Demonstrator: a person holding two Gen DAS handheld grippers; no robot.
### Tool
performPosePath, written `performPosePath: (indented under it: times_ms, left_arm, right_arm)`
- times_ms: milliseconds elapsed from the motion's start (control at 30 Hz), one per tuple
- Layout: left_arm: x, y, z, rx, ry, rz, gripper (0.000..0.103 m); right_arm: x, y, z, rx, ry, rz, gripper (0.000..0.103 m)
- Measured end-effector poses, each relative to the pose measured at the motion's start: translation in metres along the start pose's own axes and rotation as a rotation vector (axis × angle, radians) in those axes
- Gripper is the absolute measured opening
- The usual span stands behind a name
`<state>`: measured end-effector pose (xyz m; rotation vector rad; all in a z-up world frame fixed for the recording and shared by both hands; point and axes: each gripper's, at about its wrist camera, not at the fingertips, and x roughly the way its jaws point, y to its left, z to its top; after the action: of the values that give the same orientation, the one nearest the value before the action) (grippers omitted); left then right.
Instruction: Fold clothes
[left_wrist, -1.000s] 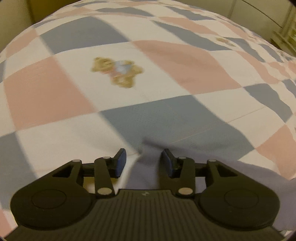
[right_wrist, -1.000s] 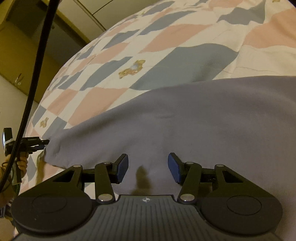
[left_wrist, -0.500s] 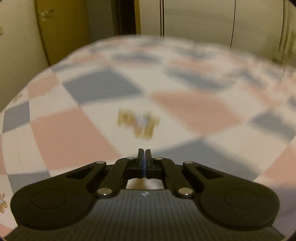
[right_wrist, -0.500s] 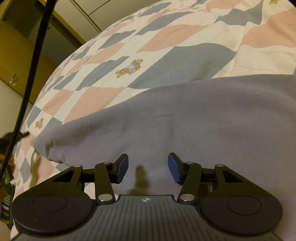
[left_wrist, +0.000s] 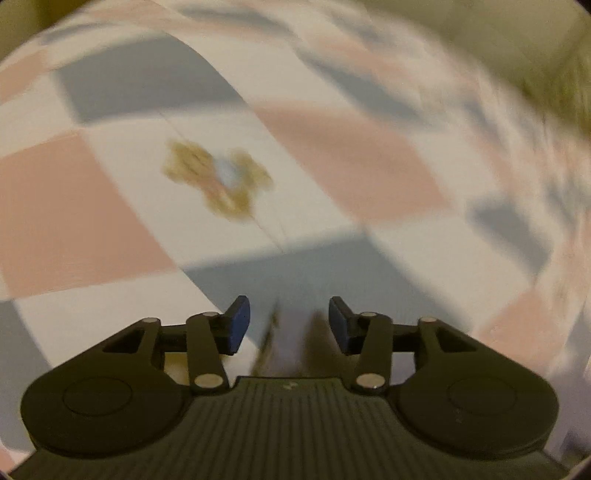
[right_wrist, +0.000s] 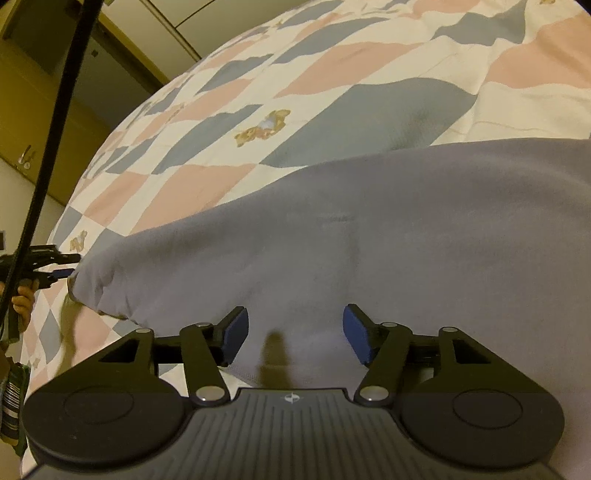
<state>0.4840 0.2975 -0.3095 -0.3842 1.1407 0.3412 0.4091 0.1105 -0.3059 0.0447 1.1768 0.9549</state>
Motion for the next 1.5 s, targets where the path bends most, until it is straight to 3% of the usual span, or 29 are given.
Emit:
performPosePath:
  times_ms: [33,100,267,333,400,433,500,600,667,767,833,967,1100,1267,1333,1433,1500]
  left_arm:
    - [0.004,-0.007,-0.003,0.042,0.0,0.033,0.03]
    - [-0.004,-0.021,-0.01,0.09,-0.077,0.058,0.001]
    - [-0.066,-0.04,-0.028,0.063,-0.357,0.008,0.001]
    - [-0.098,-0.03,-0.034,0.005,-0.484,-0.011,0.001]
    - [-0.113,-0.019,-0.034,-0.013,-0.56,0.015,0.001]
    - [-0.112,-0.015,-0.033,-0.018,-0.564,0.038,0.001]
    - [-0.094,-0.006,-0.027,-0.021,-0.5,0.081,0.002]
    - [-0.04,-0.01,-0.022,0.072,-0.389,0.259,0.003]
    - [-0.002,-0.011,-0.02,0.161,-0.312,0.365,0.009]
    - [0.009,-0.006,-0.025,0.181,-0.318,0.444,0.015]
    - [-0.01,-0.003,-0.027,0.122,-0.33,0.414,0.023]
    - [-0.053,0.0,-0.035,0.018,-0.345,0.317,0.025]
    - [-0.086,-0.027,-0.086,0.099,-0.244,0.069,0.028]
    - [-0.107,-0.06,-0.167,0.17,-0.048,-0.259,0.028]
    - [-0.116,-0.073,-0.201,0.166,0.021,-0.357,0.028]
    - [-0.133,-0.091,-0.25,0.248,0.079,-0.397,0.029]
    - [-0.141,-0.102,-0.284,0.308,0.12,-0.391,0.031]
  right_arm:
    - [0.0,0.0,0.0,-0.002,0.001,0.001,0.062]
    - [0.001,-0.002,-0.001,-0.004,0.002,0.004,0.062]
    - [-0.005,-0.002,-0.001,-0.007,-0.012,0.01,0.062]
    - [-0.007,-0.001,-0.002,-0.006,-0.017,0.014,0.062]
    - [-0.008,-0.001,-0.003,-0.004,-0.021,0.019,0.062]
    - [-0.008,-0.001,-0.003,-0.003,-0.022,0.022,0.062]
    - [-0.006,-0.002,-0.004,-0.003,-0.018,0.018,0.062]
    - [-0.002,-0.001,-0.002,-0.01,-0.015,0.017,0.062]
    - [-0.001,0.001,-0.001,-0.018,-0.012,0.012,0.062]
    - [-0.008,0.002,0.0,-0.023,-0.029,0.005,0.062]
    - [-0.021,-0.003,-0.003,-0.019,-0.066,-0.021,0.062]
    - [-0.063,-0.03,-0.012,0.063,-0.17,-0.115,0.062]
    - [-0.11,-0.065,-0.035,0.139,-0.206,-0.214,0.061]
    - [-0.15,-0.086,-0.085,0.158,-0.151,-0.296,0.058]
    - [-0.165,-0.09,-0.107,0.164,-0.13,-0.33,0.058]
    - [-0.184,-0.098,-0.142,0.18,-0.087,-0.379,0.058]
    - [-0.185,-0.109,-0.167,0.216,0.0,-0.426,0.058]
